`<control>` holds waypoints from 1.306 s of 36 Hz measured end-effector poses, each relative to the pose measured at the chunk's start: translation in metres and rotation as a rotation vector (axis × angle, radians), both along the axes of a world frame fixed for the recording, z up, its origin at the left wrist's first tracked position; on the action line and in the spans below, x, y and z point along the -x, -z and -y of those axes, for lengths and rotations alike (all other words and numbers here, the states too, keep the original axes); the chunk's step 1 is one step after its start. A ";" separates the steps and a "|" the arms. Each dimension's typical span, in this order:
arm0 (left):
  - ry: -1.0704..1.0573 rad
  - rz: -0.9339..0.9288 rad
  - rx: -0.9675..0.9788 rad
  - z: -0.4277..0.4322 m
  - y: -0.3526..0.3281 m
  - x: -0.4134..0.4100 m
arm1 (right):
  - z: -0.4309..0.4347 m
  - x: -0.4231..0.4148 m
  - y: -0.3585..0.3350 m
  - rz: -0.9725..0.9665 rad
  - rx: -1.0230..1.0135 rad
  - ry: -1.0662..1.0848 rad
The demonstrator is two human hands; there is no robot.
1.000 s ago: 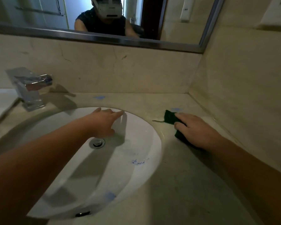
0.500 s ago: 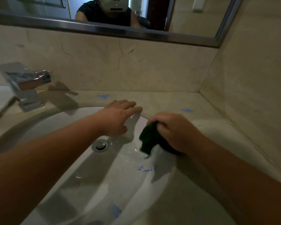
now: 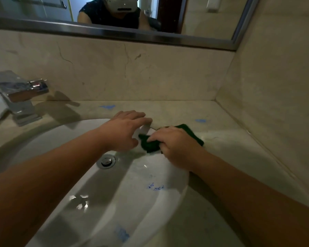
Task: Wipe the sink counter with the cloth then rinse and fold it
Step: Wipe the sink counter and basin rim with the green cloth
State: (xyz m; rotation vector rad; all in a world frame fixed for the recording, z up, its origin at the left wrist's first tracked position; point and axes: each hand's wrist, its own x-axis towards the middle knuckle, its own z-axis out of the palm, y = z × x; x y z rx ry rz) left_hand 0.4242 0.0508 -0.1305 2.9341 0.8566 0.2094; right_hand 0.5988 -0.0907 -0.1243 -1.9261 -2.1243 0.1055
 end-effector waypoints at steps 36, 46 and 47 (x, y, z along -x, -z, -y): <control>0.097 -0.075 -0.039 -0.014 0.002 -0.012 | -0.026 -0.142 -0.017 -0.034 0.159 0.377; -0.061 -0.017 0.104 -0.034 -0.006 0.029 | -0.027 -0.018 -0.020 -0.102 0.118 -0.165; -0.065 -0.049 0.106 -0.034 -0.006 0.032 | -0.025 -0.013 -0.022 -0.103 0.131 -0.200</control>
